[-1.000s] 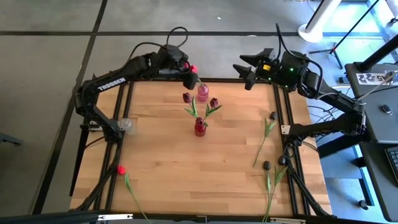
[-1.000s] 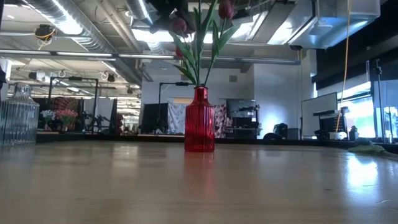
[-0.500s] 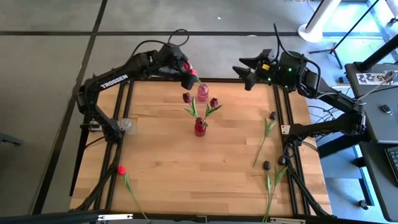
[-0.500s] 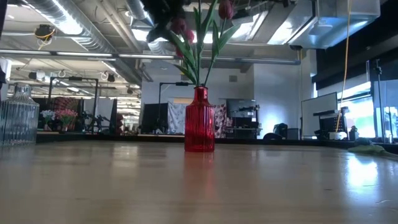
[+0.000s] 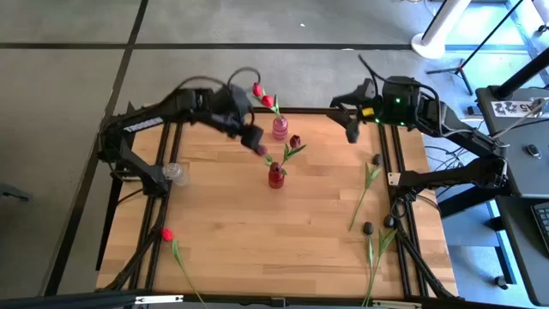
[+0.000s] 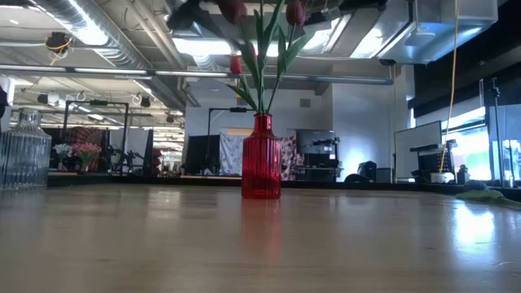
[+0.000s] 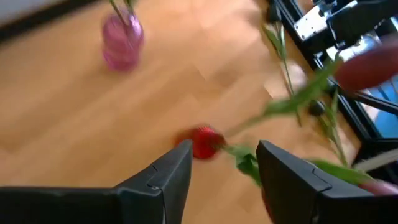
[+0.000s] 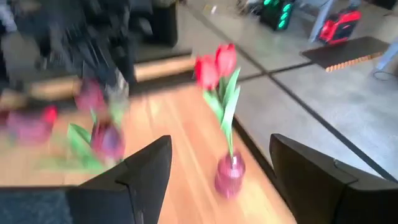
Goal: Sort flowers into vase by color
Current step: Put the red flower into the purple vase
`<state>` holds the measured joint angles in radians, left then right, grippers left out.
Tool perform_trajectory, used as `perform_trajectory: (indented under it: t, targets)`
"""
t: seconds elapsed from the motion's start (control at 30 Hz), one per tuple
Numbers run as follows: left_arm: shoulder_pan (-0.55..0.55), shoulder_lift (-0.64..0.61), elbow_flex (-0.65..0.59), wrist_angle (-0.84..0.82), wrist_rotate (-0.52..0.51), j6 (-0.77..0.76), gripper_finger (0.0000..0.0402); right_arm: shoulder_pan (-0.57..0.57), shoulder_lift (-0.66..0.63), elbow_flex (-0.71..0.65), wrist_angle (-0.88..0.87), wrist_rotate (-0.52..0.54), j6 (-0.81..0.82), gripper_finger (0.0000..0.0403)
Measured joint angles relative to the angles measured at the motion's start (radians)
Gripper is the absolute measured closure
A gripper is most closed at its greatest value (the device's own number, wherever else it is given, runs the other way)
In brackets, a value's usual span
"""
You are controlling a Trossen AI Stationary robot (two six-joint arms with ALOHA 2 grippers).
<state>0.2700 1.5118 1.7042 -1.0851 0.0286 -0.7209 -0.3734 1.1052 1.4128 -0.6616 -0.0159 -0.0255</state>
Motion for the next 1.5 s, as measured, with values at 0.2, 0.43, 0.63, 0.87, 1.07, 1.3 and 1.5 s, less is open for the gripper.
perform_trajectory:
  t: [0.2,0.43,0.63,0.87,1.07,1.3,1.5]
  targets:
    - [-0.316,0.007,0.000,-0.106,-0.050,-0.388,0.0226,0.000,-0.057,0.000,-0.217,-0.028,-0.128,0.0134]
    - [-0.613,0.008,0.000,-0.191,-0.107,-0.960,0.0226,0.000,-0.086,0.000,-0.311,-0.047,-0.263,0.0134]
    - [-0.841,0.028,-0.059,-0.191,-0.115,-1.441,0.0226,0.000,-0.105,0.000,-0.329,-0.047,-0.289,0.0134]
    - [-0.990,0.025,-0.280,-0.123,0.100,-1.857,0.0223,0.000,-0.110,0.000,-0.337,-0.037,-0.294,0.0134]
    - [-0.995,0.026,-0.535,0.051,0.248,-1.872,0.0221,0.000,-0.107,0.000,-0.336,-0.010,-0.297,0.0134]
    - [-1.005,0.026,-0.850,0.323,0.374,-1.922,0.0221,0.000,-0.106,0.000,-0.347,0.008,-0.280,0.0134]
    - [-1.005,0.014,-0.983,0.388,0.478,-1.894,0.0220,0.000,-0.106,0.000,-0.377,0.008,-0.260,0.0134]
